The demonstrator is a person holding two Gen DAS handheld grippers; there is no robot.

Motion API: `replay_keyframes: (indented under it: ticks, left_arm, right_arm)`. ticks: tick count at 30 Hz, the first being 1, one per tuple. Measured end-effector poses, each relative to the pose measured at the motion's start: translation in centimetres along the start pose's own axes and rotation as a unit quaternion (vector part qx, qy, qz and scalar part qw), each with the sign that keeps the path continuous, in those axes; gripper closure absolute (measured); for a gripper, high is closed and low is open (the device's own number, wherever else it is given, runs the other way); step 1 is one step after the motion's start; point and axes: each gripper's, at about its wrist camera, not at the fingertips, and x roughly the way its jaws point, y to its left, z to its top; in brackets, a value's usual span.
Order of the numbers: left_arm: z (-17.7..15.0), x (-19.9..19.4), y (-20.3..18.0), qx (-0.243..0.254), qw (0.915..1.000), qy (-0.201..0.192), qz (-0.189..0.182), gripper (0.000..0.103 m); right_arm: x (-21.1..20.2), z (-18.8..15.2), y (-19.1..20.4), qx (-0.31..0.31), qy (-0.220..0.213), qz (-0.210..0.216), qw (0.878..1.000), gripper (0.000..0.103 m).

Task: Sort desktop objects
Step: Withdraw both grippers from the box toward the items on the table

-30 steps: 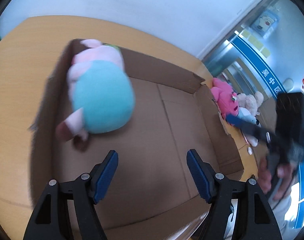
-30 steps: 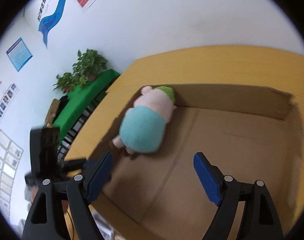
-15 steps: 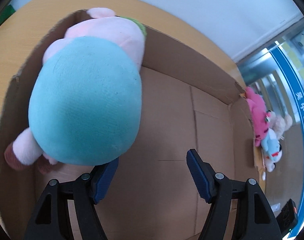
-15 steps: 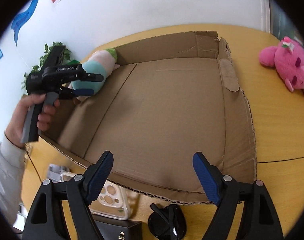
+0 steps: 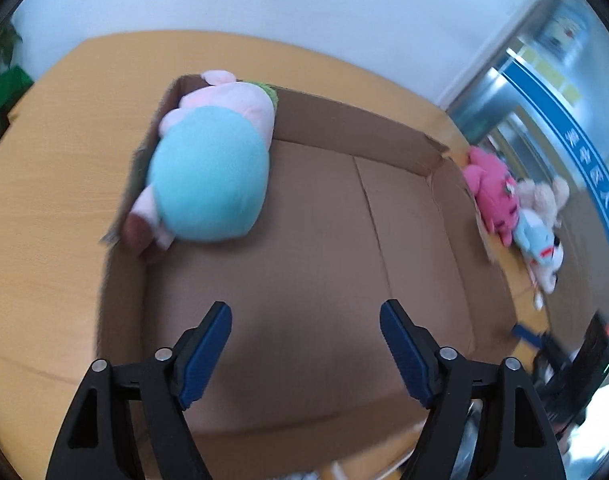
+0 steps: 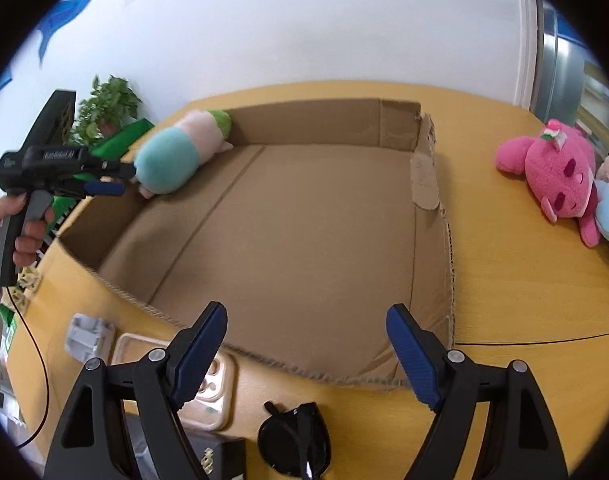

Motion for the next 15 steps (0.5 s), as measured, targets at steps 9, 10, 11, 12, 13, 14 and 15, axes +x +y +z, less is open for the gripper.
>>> replay_keyframes:
  ticks: [9,10,11,12,13,14,15]
  left_arm:
    - [-6.3,-1.7,1.2,-0.014,0.9997,0.004,0.017,0.024]
    - [-6.6,-1.9,1.5,-0.015,0.9998,0.004,0.015,0.024]
    - [-6.8,-1.9,1.5,-0.017,0.9997,0.006,0.015,0.024]
    - [-6.9,-2.0,1.5,-0.021,0.9997,0.008,0.013,0.024]
    - [-7.0,-2.1,1.4,-0.025,0.9996,0.008,0.009,0.024]
    - [-7.1,-2.1,1.2,-0.024,0.9996,0.009,0.008,0.024]
    - [-7.1,-2.0,1.1,-0.019,0.9998,0.007,0.009,0.024]
  right_arm:
    - [-4.5,-4.6,1.0,-0.004,0.01,0.033,0.999,0.02]
    - [-4.8,-5.3,1.4,-0.012,0.017,0.041,0.999,0.02]
    - [-5.0,-6.4,1.9,-0.024,0.028,0.055,0.998,0.02]
    - [-5.2,-7.0,2.3,-0.03,0.034,0.063,0.997,0.02]
    - [-5.3,-8.1,2.7,-0.037,0.046,0.08,0.995,0.02]
    - [-5.3,-8.8,3.0,-0.041,0.055,0.092,0.993,0.02]
    - [-5.4,-9.5,3.2,-0.044,0.063,0.103,0.992,0.02]
